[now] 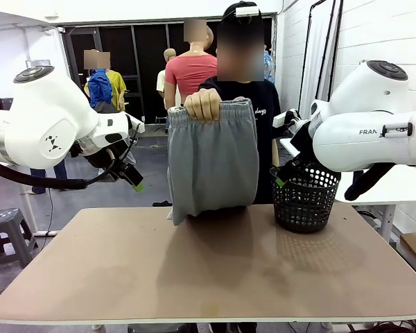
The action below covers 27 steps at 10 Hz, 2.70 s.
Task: Fold the training pants.
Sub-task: Grab both ends of the Training pants handed by a person.
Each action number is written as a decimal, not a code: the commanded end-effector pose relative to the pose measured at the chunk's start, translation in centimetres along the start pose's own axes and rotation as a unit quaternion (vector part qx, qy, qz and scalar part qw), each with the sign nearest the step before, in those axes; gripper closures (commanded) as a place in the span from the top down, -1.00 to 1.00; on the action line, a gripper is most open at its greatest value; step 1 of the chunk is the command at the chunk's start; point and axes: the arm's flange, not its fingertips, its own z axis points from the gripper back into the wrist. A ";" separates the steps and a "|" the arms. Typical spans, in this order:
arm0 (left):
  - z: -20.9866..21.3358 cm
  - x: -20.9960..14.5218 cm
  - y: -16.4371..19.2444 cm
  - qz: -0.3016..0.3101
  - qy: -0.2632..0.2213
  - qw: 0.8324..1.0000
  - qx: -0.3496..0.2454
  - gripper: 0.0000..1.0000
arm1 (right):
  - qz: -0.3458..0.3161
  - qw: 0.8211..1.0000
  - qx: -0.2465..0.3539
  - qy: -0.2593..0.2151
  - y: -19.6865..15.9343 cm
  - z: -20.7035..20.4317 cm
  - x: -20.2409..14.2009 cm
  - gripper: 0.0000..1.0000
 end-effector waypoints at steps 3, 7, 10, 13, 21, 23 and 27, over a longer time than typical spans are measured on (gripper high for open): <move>-0.1 0.0 -0.1 -0.001 -0.001 1.000 -0.002 1.00 | -0.001 1.000 0.004 0.002 0.0 -0.2 0.0 1.00; -0.1 0.0 -0.1 -0.001 -0.001 1.000 -0.002 1.00 | -0.001 1.000 0.004 0.002 0.0 -0.2 0.0 1.00; 0.1 0.0 -0.2 -0.040 0.021 0.999 0.014 1.00 | 0.039 0.999 0.005 0.006 -0.2 0.0 -0.1 1.00; 1.0 0.1 0.1 -0.158 0.050 0.986 0.019 1.00 | 0.165 0.985 -0.007 0.042 -1.3 0.7 0.2 1.00; -4.1 0.7 2.0 -0.366 0.101 0.922 -0.073 1.00 | 0.377 0.919 0.072 0.090 -3.5 -1.7 0.1 1.00; -4.4 -0.1 1.5 -0.351 0.098 0.930 -0.042 1.00 | 0.348 0.936 0.018 0.060 -3.3 -1.2 -0.1 1.00; -4.5 0.2 1.5 -0.357 0.095 0.928 -0.053 1.00 | 0.368 0.925 0.048 0.087 -3.3 -1.6 -0.2 1.00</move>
